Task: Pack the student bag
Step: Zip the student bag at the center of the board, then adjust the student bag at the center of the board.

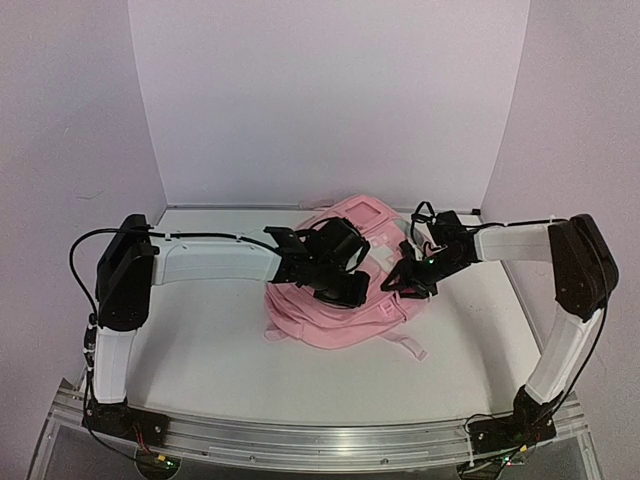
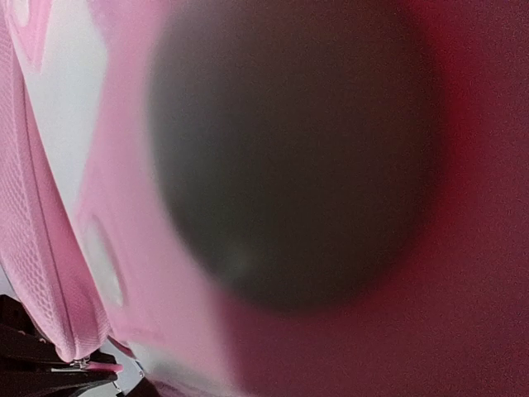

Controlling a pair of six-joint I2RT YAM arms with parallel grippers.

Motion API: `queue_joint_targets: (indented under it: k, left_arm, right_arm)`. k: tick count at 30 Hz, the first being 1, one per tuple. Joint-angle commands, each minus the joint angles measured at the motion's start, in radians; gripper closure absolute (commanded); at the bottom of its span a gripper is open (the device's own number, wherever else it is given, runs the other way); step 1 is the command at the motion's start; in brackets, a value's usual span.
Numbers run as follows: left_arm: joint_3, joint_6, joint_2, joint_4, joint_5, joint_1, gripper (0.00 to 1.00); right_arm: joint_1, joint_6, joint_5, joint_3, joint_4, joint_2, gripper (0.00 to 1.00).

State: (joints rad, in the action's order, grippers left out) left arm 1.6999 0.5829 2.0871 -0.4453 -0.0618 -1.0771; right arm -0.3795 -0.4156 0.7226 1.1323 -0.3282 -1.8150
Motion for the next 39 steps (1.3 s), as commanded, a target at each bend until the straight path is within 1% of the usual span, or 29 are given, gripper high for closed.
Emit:
queue_joint_targets:
  k: [1, 3, 5, 7, 10, 12, 14, 15, 19, 23, 25, 27, 30, 34, 36, 39]
  left_arm:
    - [0.123, 0.068, 0.020, 0.095, 0.074, -0.028, 0.97]
    - [0.136, 0.081, 0.024, 0.080, 0.116, -0.027, 0.92]
    - [0.132, 0.064, 0.009, 0.076, 0.116, -0.027, 0.81]
    - [0.130, 0.026, -0.020, 0.062, 0.107, -0.027, 0.68]
    - [0.151, -0.005, -0.079, -0.036, 0.133, -0.021, 0.45]
    - [0.151, 0.004, -0.121, -0.091, 0.143, 0.003, 0.28]
    - [0.123, 0.038, -0.167, -0.129, 0.117, 0.053, 0.15]
    - [0.111, 0.053, -0.190, -0.147, 0.092, 0.086, 0.10]
    - [0.029, 0.065, -0.273, -0.173, 0.082, 0.202, 0.01]
    - [-0.022, 0.093, -0.294, -0.214, 0.065, 0.330, 0.00]
    - [-0.050, 0.107, -0.296, -0.229, 0.068, 0.370, 0.00]
    - [-0.090, 0.107, -0.295, -0.228, 0.039, 0.405, 0.00]
    - [-0.168, 0.105, -0.299, -0.204, 0.011, 0.427, 0.00]
    - [-0.297, 0.124, -0.314, -0.126, -0.041, 0.433, 0.01]
    - [-0.368, 0.133, -0.315, -0.073, -0.103, 0.433, 0.04]
    - [-0.488, 0.155, -0.314, 0.039, -0.203, 0.431, 0.14]
  right_arm:
    - [-0.092, -0.066, 0.087, -0.018, 0.171, 0.034, 0.58]
    - [-0.092, -0.057, 0.086, -0.021, 0.167, 0.047, 0.57]
    - [-0.087, -0.035, 0.079, -0.014, 0.154, 0.073, 0.54]
    - [-0.073, -0.005, 0.068, -0.006, 0.128, 0.111, 0.47]
    - [-0.040, 0.052, 0.062, 0.025, 0.057, 0.156, 0.39]
    - [-0.019, 0.095, 0.060, 0.058, -0.004, 0.178, 0.32]
    - [0.011, 0.133, 0.058, 0.081, -0.068, 0.206, 0.26]
    - [0.028, 0.143, 0.056, 0.087, -0.091, 0.220, 0.24]
    - [0.114, 0.163, 0.052, 0.065, -0.140, 0.284, 0.16]
    - [0.147, 0.200, 0.028, 0.032, -0.186, 0.301, 0.13]
    - [0.155, 0.210, 0.012, 0.017, -0.192, 0.288, 0.12]
    - [0.163, 0.225, -0.002, 0.005, -0.190, 0.262, 0.12]
    - [0.172, 0.255, -0.022, 0.010, -0.188, 0.195, 0.13]
    - [0.186, 0.289, -0.047, 0.042, -0.185, 0.081, 0.15]
    - [0.193, 0.310, -0.056, 0.075, -0.182, 0.025, 0.16]
    - [0.204, 0.332, -0.058, 0.154, -0.180, -0.061, 0.17]
